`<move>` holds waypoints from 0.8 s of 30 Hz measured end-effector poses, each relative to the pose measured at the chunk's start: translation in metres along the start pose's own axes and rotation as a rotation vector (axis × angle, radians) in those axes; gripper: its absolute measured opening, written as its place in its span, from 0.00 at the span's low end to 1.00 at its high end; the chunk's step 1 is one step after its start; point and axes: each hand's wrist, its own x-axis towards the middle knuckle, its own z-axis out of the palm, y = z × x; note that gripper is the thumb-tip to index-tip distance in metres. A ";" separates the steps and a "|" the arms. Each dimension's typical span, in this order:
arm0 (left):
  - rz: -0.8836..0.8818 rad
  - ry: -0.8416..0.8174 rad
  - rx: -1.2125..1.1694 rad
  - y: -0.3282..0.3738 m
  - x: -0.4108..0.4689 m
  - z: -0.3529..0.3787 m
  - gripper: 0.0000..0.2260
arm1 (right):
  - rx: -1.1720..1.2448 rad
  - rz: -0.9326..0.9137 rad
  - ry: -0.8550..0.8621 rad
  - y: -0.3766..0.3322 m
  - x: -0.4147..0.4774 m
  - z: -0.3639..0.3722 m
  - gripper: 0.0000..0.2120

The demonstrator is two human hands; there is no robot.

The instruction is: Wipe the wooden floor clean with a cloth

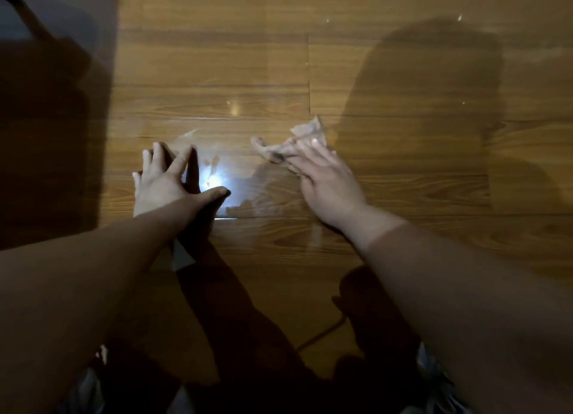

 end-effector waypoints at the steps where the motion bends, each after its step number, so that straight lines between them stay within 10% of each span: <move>1: -0.022 -0.007 0.006 0.000 0.001 0.001 0.48 | -0.038 0.045 0.052 0.021 -0.005 -0.010 0.25; 8: -0.034 -0.074 0.099 -0.002 0.003 0.007 0.48 | 0.076 0.960 0.274 0.107 0.018 -0.076 0.24; 18: -0.006 0.287 0.007 -0.023 -0.005 -0.008 0.20 | -0.010 -0.250 -0.329 -0.094 0.059 0.041 0.26; 21: -0.119 0.298 -0.015 -0.039 -0.017 -0.009 0.19 | 0.199 -0.146 -0.267 -0.056 0.050 0.018 0.20; 24: -0.105 0.313 -0.013 -0.048 -0.017 -0.015 0.19 | 0.127 0.409 0.069 0.002 0.054 -0.024 0.20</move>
